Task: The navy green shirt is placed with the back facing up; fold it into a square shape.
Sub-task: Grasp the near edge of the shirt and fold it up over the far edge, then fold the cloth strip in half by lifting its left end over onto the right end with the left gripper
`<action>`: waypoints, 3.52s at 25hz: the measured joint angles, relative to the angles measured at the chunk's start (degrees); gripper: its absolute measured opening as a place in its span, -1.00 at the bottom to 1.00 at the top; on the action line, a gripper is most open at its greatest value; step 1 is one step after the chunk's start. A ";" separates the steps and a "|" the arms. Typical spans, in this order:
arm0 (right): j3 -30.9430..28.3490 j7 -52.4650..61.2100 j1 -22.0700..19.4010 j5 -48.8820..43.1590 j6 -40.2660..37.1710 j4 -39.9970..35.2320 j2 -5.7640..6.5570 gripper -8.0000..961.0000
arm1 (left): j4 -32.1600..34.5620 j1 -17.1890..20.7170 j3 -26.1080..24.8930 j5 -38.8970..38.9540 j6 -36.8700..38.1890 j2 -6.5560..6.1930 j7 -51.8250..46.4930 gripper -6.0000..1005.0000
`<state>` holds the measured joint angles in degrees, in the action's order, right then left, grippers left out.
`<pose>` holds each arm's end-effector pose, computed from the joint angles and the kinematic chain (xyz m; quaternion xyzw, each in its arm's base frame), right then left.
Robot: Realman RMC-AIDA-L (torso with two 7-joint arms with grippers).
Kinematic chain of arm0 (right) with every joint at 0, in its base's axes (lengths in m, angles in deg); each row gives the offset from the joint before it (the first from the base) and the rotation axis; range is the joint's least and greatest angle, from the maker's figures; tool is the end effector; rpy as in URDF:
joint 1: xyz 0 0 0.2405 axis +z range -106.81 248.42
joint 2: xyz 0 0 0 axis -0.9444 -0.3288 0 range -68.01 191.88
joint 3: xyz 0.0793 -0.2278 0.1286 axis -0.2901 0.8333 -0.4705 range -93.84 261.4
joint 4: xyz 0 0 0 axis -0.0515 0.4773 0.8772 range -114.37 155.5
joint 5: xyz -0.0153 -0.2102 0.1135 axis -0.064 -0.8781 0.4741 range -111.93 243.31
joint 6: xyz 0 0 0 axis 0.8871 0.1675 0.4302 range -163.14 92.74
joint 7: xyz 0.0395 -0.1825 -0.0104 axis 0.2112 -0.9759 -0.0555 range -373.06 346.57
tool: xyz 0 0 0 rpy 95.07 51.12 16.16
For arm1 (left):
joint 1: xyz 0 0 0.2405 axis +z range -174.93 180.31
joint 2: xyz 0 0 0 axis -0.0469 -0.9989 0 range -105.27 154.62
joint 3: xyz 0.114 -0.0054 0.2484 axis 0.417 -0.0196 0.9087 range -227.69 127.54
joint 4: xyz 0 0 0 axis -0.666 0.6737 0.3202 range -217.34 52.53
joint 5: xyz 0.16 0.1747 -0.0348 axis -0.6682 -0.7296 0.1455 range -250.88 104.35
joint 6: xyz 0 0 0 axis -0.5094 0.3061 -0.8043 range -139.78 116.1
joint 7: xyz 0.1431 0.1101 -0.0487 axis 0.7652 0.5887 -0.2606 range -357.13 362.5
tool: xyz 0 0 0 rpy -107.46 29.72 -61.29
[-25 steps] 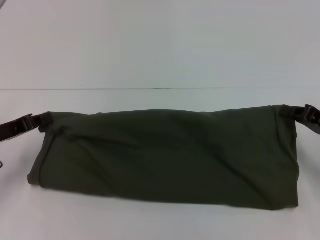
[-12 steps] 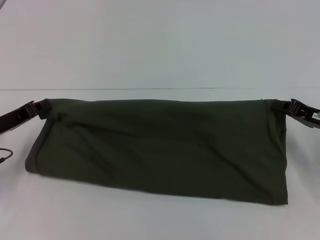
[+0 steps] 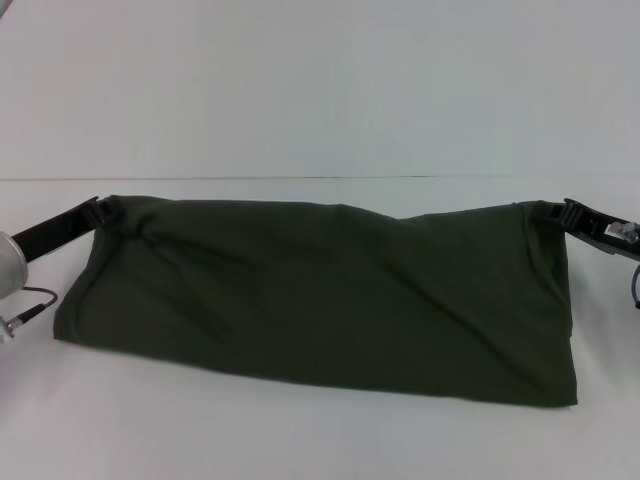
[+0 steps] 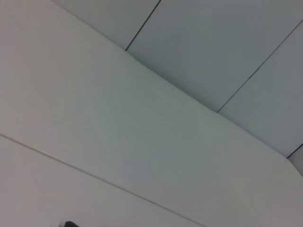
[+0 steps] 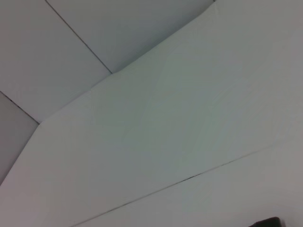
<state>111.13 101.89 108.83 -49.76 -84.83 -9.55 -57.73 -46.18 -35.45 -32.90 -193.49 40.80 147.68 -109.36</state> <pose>0.3363 0.4826 -0.0170 -0.6846 0.5761 0.2880 0.3414 -0.3390 0.4777 -0.0006 -0.6751 -0.5591 -0.3091 0.3689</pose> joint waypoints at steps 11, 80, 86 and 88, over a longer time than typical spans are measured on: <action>0.07 -0.18 0.30 -0.04 1.66 0.66 -0.04 -0.84 | -0.19 0.21 0.93 0.00 -3.23 0.78 -0.13 -0.87; 0.07 -9.06 -13.48 4.62 -33.35 0.50 7.78 0.97 | 6.65 4.39 8.53 -22.74 11.82 -4.94 -2.45 0.52; 0.98 -9.06 -13.44 4.62 -33.33 0.50 7.77 0.97 | 6.93 4.50 8.56 -23.77 12.92 -4.87 -2.46 0.52; 1.21 -9.06 -13.30 4.62 -33.30 0.50 7.75 0.97 | 6.98 4.42 8.58 -23.81 13.62 -4.87 -2.45 0.52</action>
<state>112.34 92.84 95.53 -45.14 -118.13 -9.05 -49.98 -39.21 -31.03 -24.32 -217.30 54.42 142.80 -111.81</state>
